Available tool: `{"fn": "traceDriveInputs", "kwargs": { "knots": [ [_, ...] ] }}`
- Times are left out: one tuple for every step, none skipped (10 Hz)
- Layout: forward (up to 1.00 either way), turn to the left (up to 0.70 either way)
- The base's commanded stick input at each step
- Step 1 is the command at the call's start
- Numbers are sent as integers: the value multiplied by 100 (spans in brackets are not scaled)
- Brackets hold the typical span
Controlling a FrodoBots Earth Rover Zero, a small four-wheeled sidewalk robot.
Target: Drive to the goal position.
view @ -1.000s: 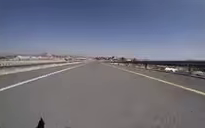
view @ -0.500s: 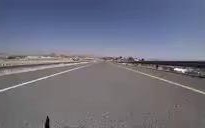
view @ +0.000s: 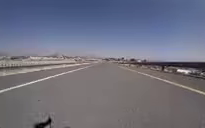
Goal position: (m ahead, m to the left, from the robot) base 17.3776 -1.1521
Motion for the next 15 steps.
{"fn": "traceDriveInputs", "kwargs": {
  "knots": [
    [100, 0],
    [100, 0],
    [100, 0],
    [100, 0],
    [100, 0],
    [100, 0],
    [100, 0],
    [100, 0],
    [100, 0],
    [100, 0],
    [100, 0],
    [100, 0],
    [100, 0],
    [100, 0],
    [100, 0]
  ]
}}
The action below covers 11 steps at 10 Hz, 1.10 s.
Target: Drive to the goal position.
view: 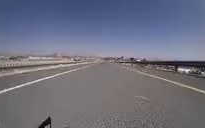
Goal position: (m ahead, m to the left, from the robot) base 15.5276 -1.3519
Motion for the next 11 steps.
{"fn": "traceDriveInputs", "kwargs": {
  "knots": [
    [100, 0],
    [100, 0],
    [100, 0],
    [100, 0],
    [100, 0],
    [100, 0],
    [100, 0],
    [100, 0],
    [100, 0],
    [100, 0],
    [100, 0]
  ]
}}
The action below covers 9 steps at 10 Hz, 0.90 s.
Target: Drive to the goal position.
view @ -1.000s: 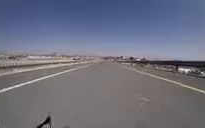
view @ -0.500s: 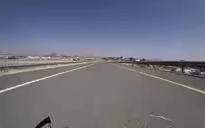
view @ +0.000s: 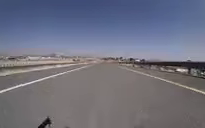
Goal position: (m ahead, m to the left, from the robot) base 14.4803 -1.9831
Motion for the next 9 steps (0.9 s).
{"fn": "traceDriveInputs", "kwargs": {
  "knots": [
    [100, 0],
    [100, 0],
    [100, 0],
    [100, 0],
    [100, 0],
    [100, 0],
    [100, 0],
    [100, 0],
    [100, 0]
  ]
}}
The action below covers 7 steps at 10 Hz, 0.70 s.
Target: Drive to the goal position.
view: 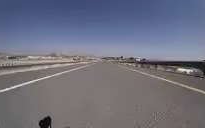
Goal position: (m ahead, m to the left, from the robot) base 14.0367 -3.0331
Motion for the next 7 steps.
{"fn": "traceDriveInputs", "kwargs": {
  "knots": [
    [100, 0],
    [100, 0],
    [100, 0],
    [100, 0],
    [100, 0],
    [100, 0],
    [100, 0]
  ]
}}
